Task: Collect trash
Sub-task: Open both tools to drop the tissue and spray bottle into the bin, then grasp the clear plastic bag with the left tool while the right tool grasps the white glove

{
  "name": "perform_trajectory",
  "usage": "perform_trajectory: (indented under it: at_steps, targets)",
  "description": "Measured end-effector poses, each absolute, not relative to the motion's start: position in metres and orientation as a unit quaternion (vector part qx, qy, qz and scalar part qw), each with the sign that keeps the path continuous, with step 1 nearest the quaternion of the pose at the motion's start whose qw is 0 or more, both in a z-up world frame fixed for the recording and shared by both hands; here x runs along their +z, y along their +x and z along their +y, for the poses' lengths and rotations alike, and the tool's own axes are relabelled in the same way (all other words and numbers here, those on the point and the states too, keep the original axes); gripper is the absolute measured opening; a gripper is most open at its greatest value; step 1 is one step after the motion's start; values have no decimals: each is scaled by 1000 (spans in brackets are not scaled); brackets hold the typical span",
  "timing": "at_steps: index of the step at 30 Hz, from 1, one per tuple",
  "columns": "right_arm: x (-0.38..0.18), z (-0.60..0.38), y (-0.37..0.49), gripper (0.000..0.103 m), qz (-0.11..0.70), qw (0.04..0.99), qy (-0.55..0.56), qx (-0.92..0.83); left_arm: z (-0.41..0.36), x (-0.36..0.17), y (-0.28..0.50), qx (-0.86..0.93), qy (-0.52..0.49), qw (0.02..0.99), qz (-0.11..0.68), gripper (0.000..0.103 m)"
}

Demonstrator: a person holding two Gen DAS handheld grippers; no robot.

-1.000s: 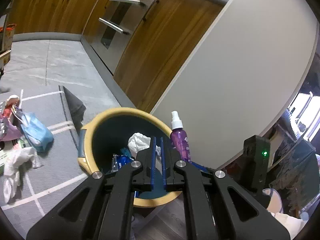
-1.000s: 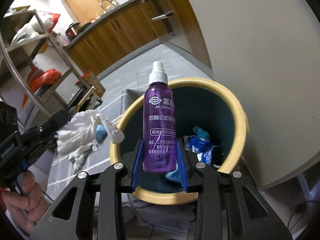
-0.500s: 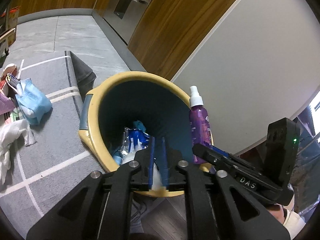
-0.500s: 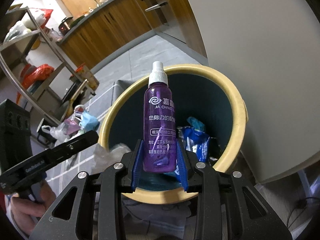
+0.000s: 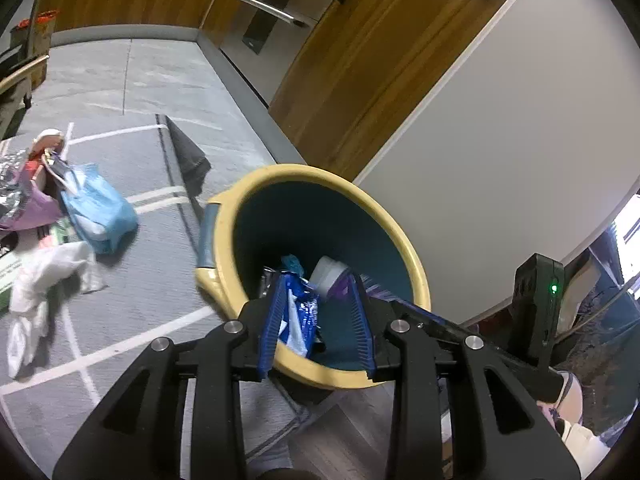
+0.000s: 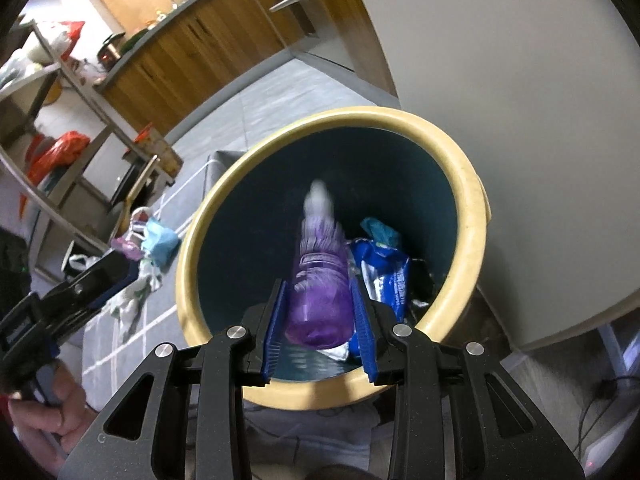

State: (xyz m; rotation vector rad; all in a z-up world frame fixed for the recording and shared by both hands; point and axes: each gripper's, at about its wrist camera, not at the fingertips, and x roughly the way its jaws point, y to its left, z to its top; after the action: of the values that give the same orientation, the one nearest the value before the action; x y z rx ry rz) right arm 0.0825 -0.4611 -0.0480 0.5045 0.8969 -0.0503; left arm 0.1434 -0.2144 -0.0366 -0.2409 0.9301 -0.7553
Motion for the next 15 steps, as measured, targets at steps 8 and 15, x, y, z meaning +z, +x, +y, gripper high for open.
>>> perform_trajectory:
  at_steps: [8,15]
  targets:
    - [-42,-450,86,38,417,877,237,-13,-183,-34,145,-331,-119,831,430,34]
    - [-31,-426,89,43,405,889,215,13,-158,-31,147,-313,-124,842,422,35]
